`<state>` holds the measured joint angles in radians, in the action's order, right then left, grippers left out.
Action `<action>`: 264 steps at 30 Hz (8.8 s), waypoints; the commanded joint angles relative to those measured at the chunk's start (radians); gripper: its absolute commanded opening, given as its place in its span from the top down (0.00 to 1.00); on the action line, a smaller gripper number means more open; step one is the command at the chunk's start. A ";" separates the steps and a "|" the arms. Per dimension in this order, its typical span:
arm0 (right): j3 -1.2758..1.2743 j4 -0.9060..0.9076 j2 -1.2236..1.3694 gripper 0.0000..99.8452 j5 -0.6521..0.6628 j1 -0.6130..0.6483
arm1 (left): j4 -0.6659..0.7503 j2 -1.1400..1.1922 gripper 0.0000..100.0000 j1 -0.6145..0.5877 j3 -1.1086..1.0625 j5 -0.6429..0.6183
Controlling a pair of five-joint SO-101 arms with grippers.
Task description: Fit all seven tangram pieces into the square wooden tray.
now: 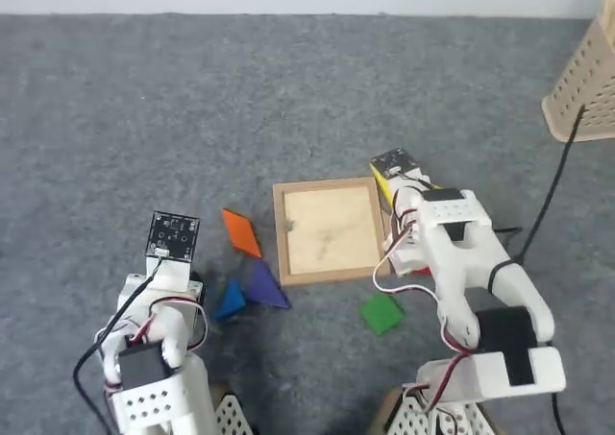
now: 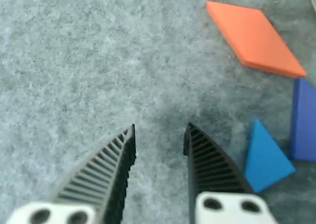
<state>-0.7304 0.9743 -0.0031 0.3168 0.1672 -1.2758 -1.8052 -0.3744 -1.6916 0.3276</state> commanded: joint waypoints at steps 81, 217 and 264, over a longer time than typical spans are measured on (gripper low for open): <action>-0.193 0.074 -0.453 0.69 0.833 -0.016 | -0.002 -0.020 0.85 -0.006 0.007 0.011; -0.041 -0.134 -0.094 0.99 0.146 -0.090 | -0.002 -0.020 0.85 -0.006 0.007 0.011; 0.479 0.033 0.193 0.99 -0.066 0.311 | -0.002 -0.020 0.85 -0.006 0.007 0.011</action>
<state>-0.3084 1.0249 0.1995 0.2616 0.4511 -1.2758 -1.8052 -0.3744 -1.6916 0.3291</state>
